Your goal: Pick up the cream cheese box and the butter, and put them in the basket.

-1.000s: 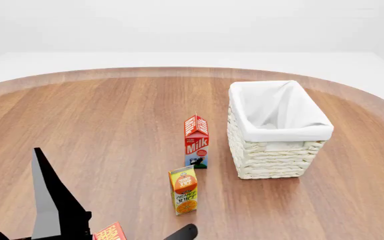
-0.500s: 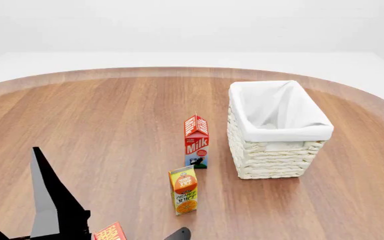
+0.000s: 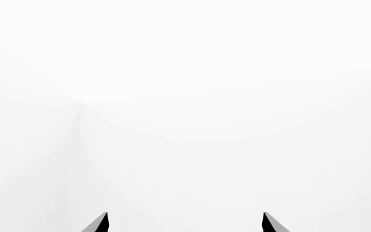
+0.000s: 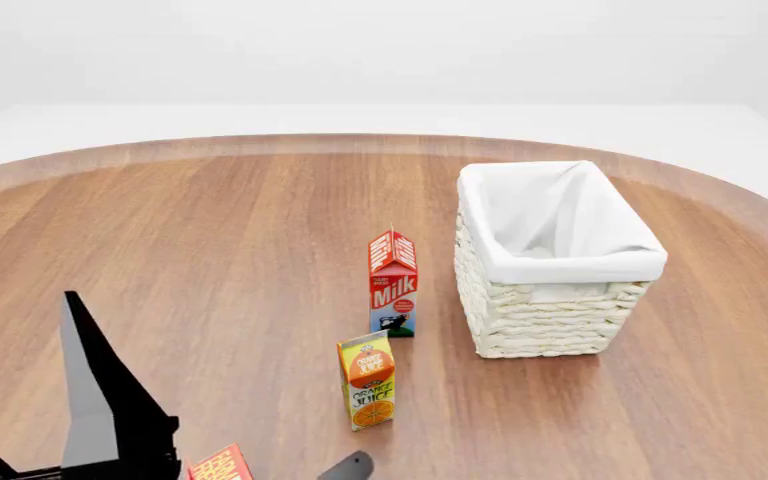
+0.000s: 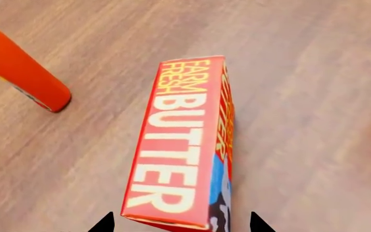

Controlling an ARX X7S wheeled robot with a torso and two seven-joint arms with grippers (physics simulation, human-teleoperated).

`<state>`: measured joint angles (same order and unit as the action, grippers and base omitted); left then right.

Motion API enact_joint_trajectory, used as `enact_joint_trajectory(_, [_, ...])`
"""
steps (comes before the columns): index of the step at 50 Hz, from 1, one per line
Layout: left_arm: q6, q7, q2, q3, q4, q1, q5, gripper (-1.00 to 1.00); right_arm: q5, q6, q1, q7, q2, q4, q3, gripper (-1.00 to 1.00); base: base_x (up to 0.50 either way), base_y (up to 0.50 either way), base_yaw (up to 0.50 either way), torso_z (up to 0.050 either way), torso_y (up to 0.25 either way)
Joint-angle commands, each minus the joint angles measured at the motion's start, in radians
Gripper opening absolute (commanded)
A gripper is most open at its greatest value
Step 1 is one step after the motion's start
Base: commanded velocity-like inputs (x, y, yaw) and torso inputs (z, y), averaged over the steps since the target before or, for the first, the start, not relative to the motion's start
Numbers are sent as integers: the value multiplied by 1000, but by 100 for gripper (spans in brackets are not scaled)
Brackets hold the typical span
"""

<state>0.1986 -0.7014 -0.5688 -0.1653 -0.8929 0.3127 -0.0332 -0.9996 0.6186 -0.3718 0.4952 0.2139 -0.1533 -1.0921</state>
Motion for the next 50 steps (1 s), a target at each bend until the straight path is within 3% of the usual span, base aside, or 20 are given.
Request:
enact_joint_trajectory(1, [23,13,16,27,-1,4,-16,100,24,-1,-10,-30,-32,26,5,100,0,0,0,0,0])
enact_joint_trajectory(45, [15,3,19,45,24,-11,-13,100,-14,-3,-54,-112,-91,195,0,100,0,0,0,0,0])
enact_joint_trajectory(46, [16,3,19,45,25,-10,-11,100,-13,-3,-54,-113,-90,192,-3,-100,0,0,0,0,0])
enact_joint_trajectory(50, [18,2,18,46,26,-10,-9,100,-1,1,-57,-121,-87,182,-23,-100,0,0,0,0,0])
